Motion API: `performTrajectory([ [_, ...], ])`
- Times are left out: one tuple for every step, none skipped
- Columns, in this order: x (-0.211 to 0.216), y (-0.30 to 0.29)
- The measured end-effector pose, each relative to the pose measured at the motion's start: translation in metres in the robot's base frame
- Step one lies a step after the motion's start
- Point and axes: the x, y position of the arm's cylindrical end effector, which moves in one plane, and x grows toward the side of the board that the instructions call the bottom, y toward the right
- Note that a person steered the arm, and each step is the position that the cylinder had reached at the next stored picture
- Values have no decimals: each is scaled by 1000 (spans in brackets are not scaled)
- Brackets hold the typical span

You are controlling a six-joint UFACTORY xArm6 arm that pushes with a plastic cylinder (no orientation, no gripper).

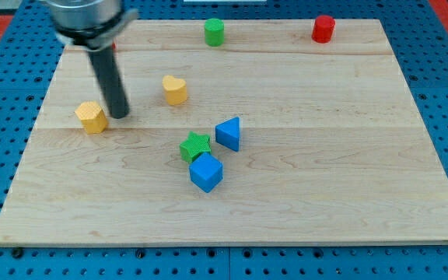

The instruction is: Slide the blue cube to the right center

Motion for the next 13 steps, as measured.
performTrajectory([
  [0, 13],
  [65, 41],
  [109, 49],
  [109, 163],
  [103, 242],
  [124, 214],
  [157, 184],
  [134, 285],
  [82, 315],
  [53, 371],
  [98, 347],
  [98, 405],
  [64, 424],
])
